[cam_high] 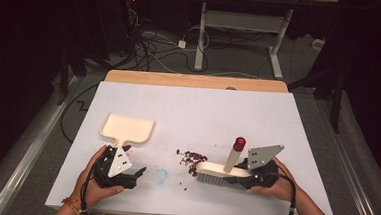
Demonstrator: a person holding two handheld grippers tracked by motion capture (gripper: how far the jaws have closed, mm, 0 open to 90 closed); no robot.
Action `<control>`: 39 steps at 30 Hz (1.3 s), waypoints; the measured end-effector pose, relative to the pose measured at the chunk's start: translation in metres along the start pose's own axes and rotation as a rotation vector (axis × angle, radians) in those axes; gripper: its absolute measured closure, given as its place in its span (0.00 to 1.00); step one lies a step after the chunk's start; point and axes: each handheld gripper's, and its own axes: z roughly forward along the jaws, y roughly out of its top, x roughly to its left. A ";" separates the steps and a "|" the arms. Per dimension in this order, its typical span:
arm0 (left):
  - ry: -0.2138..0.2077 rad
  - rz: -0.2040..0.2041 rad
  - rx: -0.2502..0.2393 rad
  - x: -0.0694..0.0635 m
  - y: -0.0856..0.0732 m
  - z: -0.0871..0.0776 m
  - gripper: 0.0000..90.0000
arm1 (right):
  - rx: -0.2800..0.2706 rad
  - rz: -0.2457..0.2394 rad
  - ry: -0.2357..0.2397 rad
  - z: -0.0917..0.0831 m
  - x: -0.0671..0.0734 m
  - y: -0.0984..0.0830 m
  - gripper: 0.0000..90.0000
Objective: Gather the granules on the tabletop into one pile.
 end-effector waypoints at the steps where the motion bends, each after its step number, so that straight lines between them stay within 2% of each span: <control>1: 0.000 0.000 0.001 0.000 0.000 0.000 0.20 | -0.010 -0.004 0.001 0.001 0.000 0.002 0.75; 3: 0.002 -0.003 -0.001 0.000 -0.001 -0.001 0.20 | -0.044 -0.011 0.003 0.000 0.002 0.005 0.75; 6: 0.007 -0.004 0.000 0.000 -0.001 -0.003 0.20 | -0.111 0.002 -0.046 -0.011 0.004 0.010 0.75; 8: 0.010 -0.006 -0.004 0.000 -0.002 -0.004 0.20 | -0.147 0.044 -0.113 -0.021 0.007 0.013 0.75; 9: 0.012 -0.009 -0.007 0.000 -0.002 -0.005 0.20 | -0.149 0.071 -0.186 -0.030 0.010 0.013 0.75; 10: 0.014 -0.010 -0.007 0.000 -0.002 -0.005 0.20 | -0.149 0.071 -0.186 -0.030 0.010 0.013 0.75; 12: 0.014 -0.011 -0.008 0.001 -0.003 -0.006 0.20 | -0.106 0.091 -0.256 -0.039 0.015 0.008 0.75; 13: 0.013 -0.011 -0.008 0.001 -0.003 -0.006 0.20 | -0.106 0.091 -0.256 -0.039 0.015 0.008 0.75; 14: 0.014 -0.011 -0.008 0.001 -0.003 -0.006 0.20 | -0.063 0.107 -0.297 -0.042 0.017 0.001 0.75; 15: 0.013 -0.011 -0.008 0.001 -0.003 -0.006 0.20 | -0.063 0.107 -0.297 -0.042 0.017 0.001 0.75; 19: 0.007 -0.004 -0.004 0.001 -0.002 -0.005 0.20 | -0.017 0.164 -0.396 -0.043 0.017 -0.011 0.75; 22: 0.007 -0.004 -0.009 0.001 0.000 -0.003 0.20 | -0.005 0.214 -0.455 -0.036 0.011 -0.014 0.75; 25: 0.001 0.001 -0.006 0.000 0.001 -0.002 0.20 | 0.028 0.229 -0.549 -0.020 0.006 -0.011 0.75; 28: -0.002 0.004 -0.006 0.000 0.002 -0.001 0.20 | 0.046 0.274 -0.589 0.001 0.002 -0.006 0.75; 30: -0.002 0.002 -0.008 0.000 0.002 -0.001 0.20 | 0.057 0.265 -0.620 0.012 0.005 0.002 0.75; 34: -0.003 0.003 -0.003 0.001 0.000 -0.001 0.20 | 0.081 0.236 -0.632 0.032 0.013 0.015 0.74; 39: -0.001 0.001 -0.007 0.000 0.000 -0.003 0.20 | 0.073 0.236 -0.629 0.045 0.016 0.026 0.74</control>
